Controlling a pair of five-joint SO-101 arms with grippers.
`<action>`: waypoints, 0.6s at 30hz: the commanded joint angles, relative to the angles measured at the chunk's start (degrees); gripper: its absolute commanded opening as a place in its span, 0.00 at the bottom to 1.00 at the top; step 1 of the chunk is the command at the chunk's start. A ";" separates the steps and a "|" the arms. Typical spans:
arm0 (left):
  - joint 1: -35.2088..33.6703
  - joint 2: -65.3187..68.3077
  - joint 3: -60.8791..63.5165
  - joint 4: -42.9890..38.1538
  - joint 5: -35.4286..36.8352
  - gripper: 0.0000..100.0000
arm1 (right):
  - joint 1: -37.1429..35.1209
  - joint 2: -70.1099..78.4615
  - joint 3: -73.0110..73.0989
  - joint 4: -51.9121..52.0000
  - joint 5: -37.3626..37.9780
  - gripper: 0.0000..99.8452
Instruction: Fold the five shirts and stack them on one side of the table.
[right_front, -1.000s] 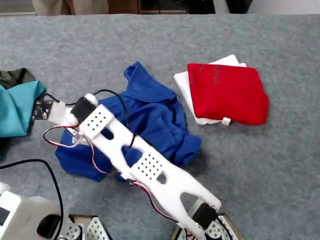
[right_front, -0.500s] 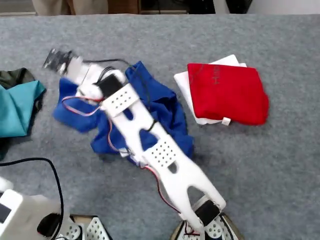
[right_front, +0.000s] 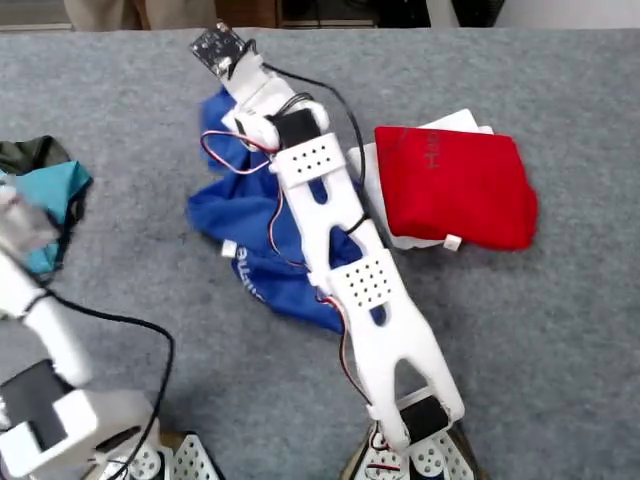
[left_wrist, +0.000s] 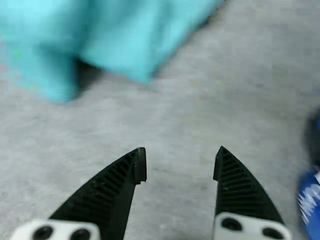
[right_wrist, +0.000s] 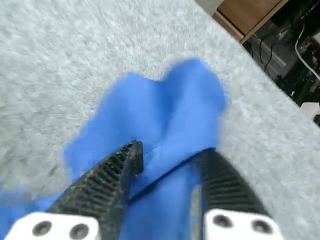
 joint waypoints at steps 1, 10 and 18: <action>11.96 -2.59 -0.18 0.62 5.19 0.23 | 1.63 -8.04 -5.76 4.31 -0.26 0.25; 33.05 -2.51 10.02 -11.87 14.51 0.23 | 9.10 -22.55 -5.41 12.13 -0.18 0.25; 41.41 -2.95 12.66 -19.25 24.26 0.24 | 28.44 -31.16 -5.32 22.68 -0.62 0.25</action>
